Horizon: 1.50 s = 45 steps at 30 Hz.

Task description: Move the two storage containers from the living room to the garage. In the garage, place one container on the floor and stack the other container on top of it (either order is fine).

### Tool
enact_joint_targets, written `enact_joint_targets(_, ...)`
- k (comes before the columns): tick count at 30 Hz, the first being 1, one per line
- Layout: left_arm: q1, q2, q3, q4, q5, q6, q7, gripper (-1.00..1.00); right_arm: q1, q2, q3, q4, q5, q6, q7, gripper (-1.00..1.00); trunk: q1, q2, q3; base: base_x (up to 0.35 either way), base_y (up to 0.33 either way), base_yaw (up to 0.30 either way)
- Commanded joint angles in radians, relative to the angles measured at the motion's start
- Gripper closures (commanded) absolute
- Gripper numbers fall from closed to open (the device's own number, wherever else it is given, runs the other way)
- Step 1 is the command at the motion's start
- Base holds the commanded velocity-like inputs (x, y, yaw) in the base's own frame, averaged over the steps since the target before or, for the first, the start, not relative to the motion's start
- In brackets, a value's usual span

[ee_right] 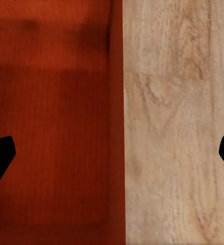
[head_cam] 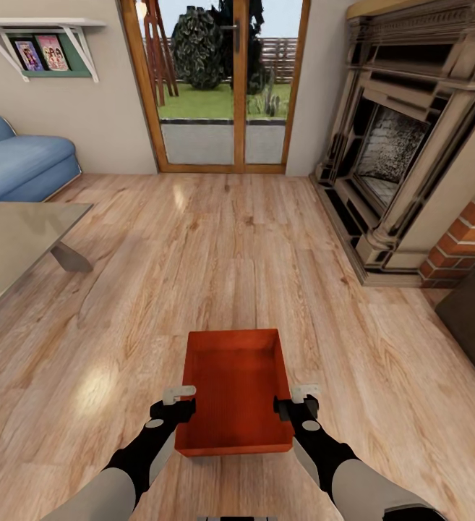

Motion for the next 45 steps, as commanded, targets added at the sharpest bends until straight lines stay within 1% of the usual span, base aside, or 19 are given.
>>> enact_joint_targets(1, 0.0, -0.001, 0.002, 0.0, -0.001, 0.0, 0.002, -1.0, 0.0, 0.0, 0.006, 0.001, 0.008, 0.0, -0.009, -1.0, 0.0, 0.0, -0.001, 0.0, 0.0, 0.0)
enact_joint_targets(5, 0.0, -0.001, 0.002, 0.0, -0.001, 0.001, 0.002, -1.0, 0.0, 0.0, 0.006, 0.001, 0.008, -0.001, -0.009, -1.0, 0.0, 0.0, -0.001, 0.0, 0.0, 0.0)
enact_joint_targets(12, 0.0, -0.001, 0.002, 0.0, -0.002, 0.0, 0.002, -1.0, -0.001, 0.0, 0.006, 0.001, 0.008, -0.017, -0.009, -1.0, 0.027, -0.049, -0.023, 0.0, 0.0, 0.0)
enact_joint_targets(27, 0.0, 0.001, 0.002, -0.002, -0.003, -0.001, 0.002, -1.0, 0.0, 0.0, 0.007, 0.001, 0.006, -0.015, -0.01, -1.0, 0.084, -0.154, -0.07, 0.0, 0.0, 0.0)
enact_joint_targets(37, 0.0, 0.001, 0.001, -0.002, -0.003, -0.001, 0.002, -1.0, -0.001, 0.0, 0.008, 0.001, 0.007, -0.017, -0.01, -1.0, 0.084, -0.154, -0.07, 0.0, 0.0, 0.0)
enact_joint_targets(42, 0.0, 0.001, 0.0, -0.002, -0.003, -0.001, 0.002, -1.0, -0.001, -0.002, 0.008, 0.001, 0.006, -0.017, -0.01, -1.0, 0.103, -0.189, -0.085, 0.0, 0.0, 0.0)
enact_joint_targets(45, 0.0, 0.001, 0.0, -0.002, -0.005, 0.0, 0.002, -1.0, 0.0, -0.003, 0.008, 0.001, 0.006, -0.017, -0.01, -1.0, 0.103, -0.189, -0.085, 0.0, 0.0, 0.0)
